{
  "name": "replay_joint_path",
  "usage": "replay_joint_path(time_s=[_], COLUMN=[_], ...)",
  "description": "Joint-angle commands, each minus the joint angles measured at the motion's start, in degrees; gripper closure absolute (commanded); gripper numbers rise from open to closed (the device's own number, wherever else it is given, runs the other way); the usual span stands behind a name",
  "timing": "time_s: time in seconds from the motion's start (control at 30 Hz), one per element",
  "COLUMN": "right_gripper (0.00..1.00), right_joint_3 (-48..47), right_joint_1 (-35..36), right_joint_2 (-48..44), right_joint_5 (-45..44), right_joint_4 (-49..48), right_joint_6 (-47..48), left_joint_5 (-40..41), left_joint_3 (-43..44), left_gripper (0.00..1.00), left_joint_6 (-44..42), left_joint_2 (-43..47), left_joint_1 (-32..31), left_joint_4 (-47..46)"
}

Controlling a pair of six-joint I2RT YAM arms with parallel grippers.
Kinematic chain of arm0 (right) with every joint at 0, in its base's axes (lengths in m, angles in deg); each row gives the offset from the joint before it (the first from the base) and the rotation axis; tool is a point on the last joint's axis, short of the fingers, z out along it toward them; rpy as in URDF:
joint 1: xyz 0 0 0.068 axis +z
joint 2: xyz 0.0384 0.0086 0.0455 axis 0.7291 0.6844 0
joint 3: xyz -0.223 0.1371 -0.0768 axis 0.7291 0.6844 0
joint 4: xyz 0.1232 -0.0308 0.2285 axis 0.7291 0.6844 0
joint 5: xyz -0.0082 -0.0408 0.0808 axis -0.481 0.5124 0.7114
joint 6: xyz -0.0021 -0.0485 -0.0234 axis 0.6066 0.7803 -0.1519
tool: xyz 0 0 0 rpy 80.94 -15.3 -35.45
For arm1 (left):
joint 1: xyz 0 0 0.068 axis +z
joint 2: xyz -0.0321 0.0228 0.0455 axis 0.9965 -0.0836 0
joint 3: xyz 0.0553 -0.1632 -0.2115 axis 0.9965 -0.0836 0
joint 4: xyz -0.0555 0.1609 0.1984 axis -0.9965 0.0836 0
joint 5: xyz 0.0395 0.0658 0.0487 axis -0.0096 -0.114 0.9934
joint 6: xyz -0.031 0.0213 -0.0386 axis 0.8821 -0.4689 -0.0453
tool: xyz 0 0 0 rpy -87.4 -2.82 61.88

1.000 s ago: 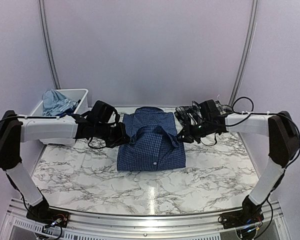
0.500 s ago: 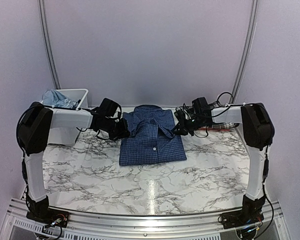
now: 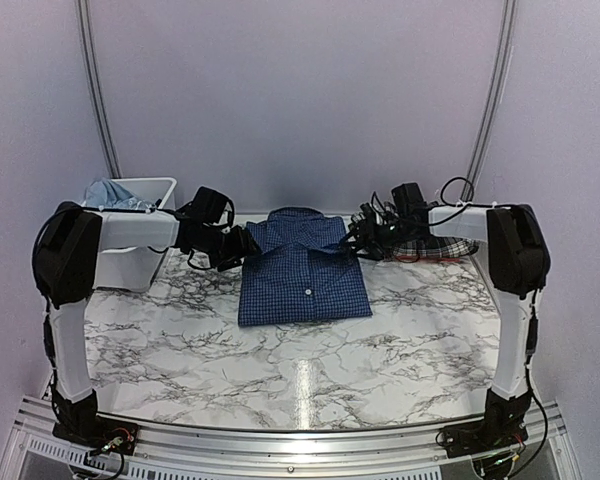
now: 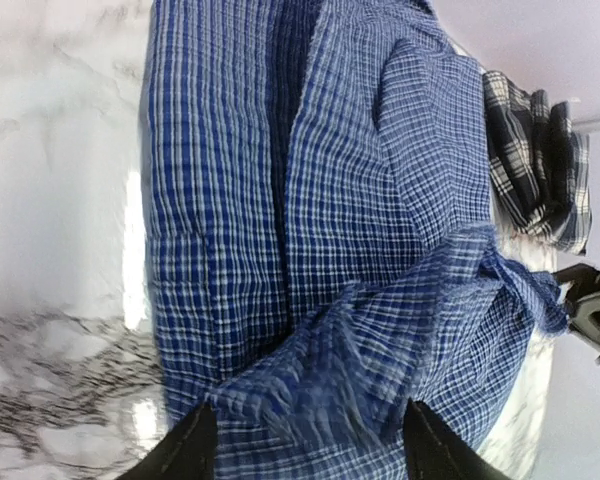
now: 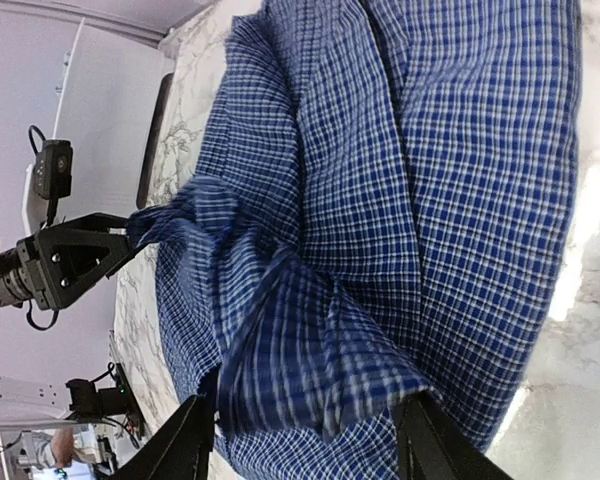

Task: Fold and stack the mixed laundry pile
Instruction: Fold the rectangle-folded shirt at the center of the board.

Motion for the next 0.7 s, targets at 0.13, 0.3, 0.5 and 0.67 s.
replay_joint_path(time_s=[0.13,0.3,0.5,0.67], right_gripper=[0.40,0.53,0.67,0.72], right_joint_3=[4.89,11.09,9.66,2.25], right_joint_1=[-1.94,1.46,4.11,3.43], right_joint_2=[-12.09,-13.26,-6.44,3.37], right_joint_5=[-1.25,1.21,2.48,2.90], right_joint_4=[4.47,2.31,0.04,0.07], right_joint_6=[6.56,7.72,8.46,9.32], left_joint_5=[0.77,-5.14,-9.24,-9.51], left_joint_3=[-6.35,-7.85,-3.24,4.56], left_gripper=[0.27,0.29,0.45,0.54], left_joint_6=[-7.36,-9.68,-7.17,-4.87], left_joint_2=[11.65,11.02,1.36,-8.07], left_joint_1=[-0.41,-5.17,-6.58,-5.22], left_joint_4=[3.62,1.09,-3.49,-4.59])
